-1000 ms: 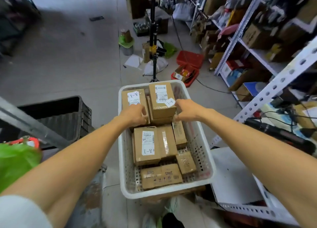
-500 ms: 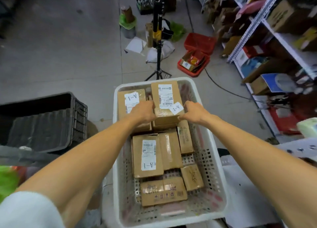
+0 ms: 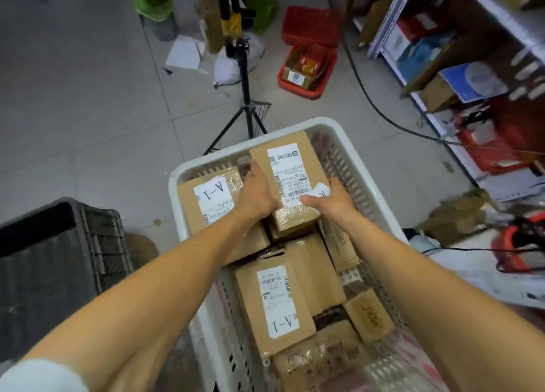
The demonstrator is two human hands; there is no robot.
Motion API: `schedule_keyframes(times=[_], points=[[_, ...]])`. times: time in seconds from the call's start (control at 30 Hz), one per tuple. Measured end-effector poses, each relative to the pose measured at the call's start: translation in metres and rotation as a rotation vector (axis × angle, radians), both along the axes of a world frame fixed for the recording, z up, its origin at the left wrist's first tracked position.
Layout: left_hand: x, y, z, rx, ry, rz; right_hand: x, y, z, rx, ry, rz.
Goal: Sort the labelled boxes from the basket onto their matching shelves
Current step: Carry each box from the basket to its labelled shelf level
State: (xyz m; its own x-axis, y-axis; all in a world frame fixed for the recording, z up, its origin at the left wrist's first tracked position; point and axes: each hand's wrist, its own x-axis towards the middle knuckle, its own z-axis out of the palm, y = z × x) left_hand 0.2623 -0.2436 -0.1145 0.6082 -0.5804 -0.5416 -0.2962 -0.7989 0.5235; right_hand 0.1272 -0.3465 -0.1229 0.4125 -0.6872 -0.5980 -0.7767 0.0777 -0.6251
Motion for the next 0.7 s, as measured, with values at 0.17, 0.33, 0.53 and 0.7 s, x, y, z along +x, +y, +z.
schedule_keyframes(times=[0.17,0.33,0.53,0.7], points=[[-0.002,-0.01,0.009,-0.008,0.065,-0.027,-0.02,-0.013,0.009,-0.014,0.013,0.016],[0.001,-0.033,0.03,-0.042,-0.49,-0.663,-0.025,-0.029,0.029,-0.296,0.06,0.352],[0.002,-0.047,0.04,0.004,-0.582,-0.832,-0.027,-0.028,0.052,-0.471,0.035,0.48],[-0.003,-0.035,0.048,-0.104,-0.528,-0.721,-0.03,-0.023,0.07,-0.641,-0.003,0.594]])
